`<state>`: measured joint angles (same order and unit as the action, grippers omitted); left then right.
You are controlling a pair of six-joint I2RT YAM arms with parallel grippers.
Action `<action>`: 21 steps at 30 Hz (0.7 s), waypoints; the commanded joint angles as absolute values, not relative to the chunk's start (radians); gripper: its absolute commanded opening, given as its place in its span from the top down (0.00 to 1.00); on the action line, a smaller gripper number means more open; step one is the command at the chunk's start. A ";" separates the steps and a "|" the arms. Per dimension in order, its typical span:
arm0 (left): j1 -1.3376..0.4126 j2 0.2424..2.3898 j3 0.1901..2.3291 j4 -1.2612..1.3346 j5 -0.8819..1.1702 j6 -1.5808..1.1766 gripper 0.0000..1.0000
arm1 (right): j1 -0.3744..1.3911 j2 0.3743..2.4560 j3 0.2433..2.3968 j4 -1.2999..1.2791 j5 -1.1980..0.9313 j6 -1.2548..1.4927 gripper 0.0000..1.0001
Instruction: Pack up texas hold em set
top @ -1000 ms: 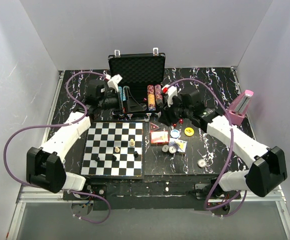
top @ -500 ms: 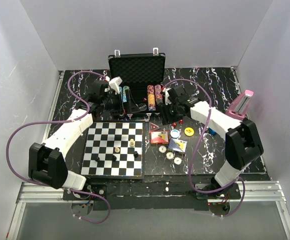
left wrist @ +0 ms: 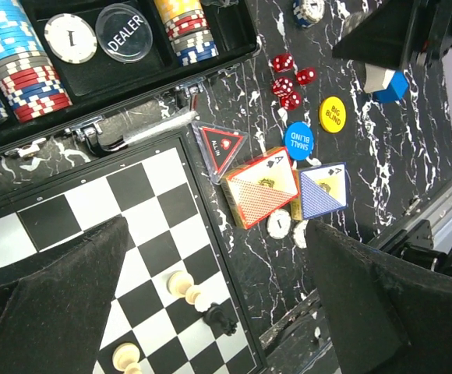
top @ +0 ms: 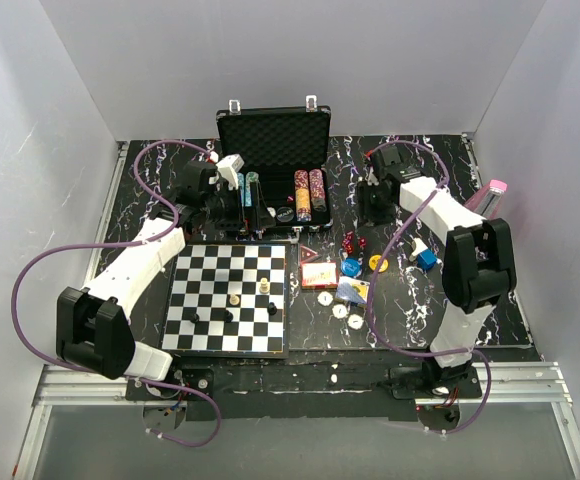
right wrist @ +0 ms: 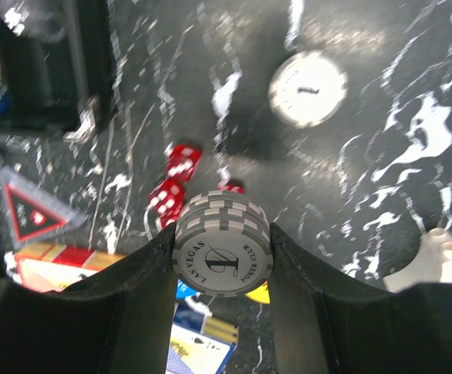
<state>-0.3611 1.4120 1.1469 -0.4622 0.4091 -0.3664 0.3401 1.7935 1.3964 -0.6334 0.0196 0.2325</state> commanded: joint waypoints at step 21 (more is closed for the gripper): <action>-0.357 1.351 1.135 -0.468 0.360 -0.273 0.02 | 0.215 2.063 1.741 -0.762 0.044 0.198 0.99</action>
<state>-0.3611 1.3808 1.1427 -0.4698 0.3656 -0.2874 0.2096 2.0468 1.6878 -0.7139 0.0288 0.2142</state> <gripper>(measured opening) 0.981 0.515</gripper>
